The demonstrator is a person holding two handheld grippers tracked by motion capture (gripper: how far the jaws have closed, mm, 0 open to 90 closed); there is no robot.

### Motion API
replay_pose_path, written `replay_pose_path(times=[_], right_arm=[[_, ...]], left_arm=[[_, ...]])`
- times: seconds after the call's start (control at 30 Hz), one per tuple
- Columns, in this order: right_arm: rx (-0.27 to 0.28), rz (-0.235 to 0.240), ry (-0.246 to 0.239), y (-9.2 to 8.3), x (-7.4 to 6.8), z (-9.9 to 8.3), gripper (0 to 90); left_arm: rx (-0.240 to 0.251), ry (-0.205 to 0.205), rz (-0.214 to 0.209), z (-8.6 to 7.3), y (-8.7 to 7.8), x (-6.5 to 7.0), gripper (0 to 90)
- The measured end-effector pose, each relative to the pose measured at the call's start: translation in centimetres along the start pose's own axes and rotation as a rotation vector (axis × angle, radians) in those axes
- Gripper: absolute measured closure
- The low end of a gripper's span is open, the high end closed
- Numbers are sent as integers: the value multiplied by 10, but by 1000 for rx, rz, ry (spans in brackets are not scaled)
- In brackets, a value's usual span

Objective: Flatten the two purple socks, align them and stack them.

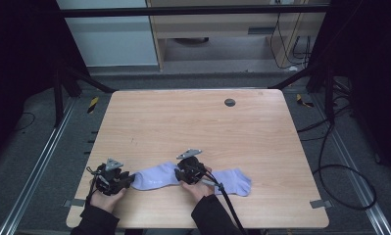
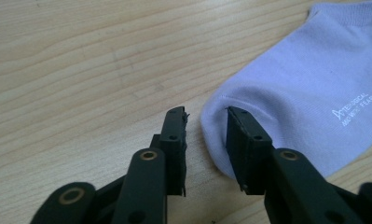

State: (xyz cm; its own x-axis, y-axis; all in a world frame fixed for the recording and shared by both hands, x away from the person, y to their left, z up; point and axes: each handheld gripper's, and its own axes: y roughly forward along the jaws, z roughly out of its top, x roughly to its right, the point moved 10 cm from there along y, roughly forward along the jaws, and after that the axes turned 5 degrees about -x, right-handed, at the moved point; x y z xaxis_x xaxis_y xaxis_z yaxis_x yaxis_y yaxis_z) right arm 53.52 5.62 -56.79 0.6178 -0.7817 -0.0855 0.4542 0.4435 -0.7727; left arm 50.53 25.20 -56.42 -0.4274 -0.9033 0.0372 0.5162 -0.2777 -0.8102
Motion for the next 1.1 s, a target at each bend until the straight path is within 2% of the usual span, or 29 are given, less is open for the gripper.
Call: replay_pose_path(times=[0.1,0.2,0.27,0.43,0.63,0.9,1.1], right_arm=[[-9,-16,-3,-1,1,-1,760],[-22,-7,6,-2,-2,-2,844],[-19,-5,0,-2,-2,-2,867],[-1,26,13,-8,-4,1,879],[37,46,5,-28,-4,9,883],[71,50,-9,-59,5,13,884],[93,42,8,-81,18,11,884]], left_arm=[[-11,-1,-3,0,1,2,739],[-21,2,-4,0,1,5,790],[-27,6,-9,1,1,7,836],[-27,11,-17,3,-1,8,871],[11,4,-55,12,-10,16,874],[48,33,-103,27,-23,37,874],[52,69,-113,39,-27,51,874]])
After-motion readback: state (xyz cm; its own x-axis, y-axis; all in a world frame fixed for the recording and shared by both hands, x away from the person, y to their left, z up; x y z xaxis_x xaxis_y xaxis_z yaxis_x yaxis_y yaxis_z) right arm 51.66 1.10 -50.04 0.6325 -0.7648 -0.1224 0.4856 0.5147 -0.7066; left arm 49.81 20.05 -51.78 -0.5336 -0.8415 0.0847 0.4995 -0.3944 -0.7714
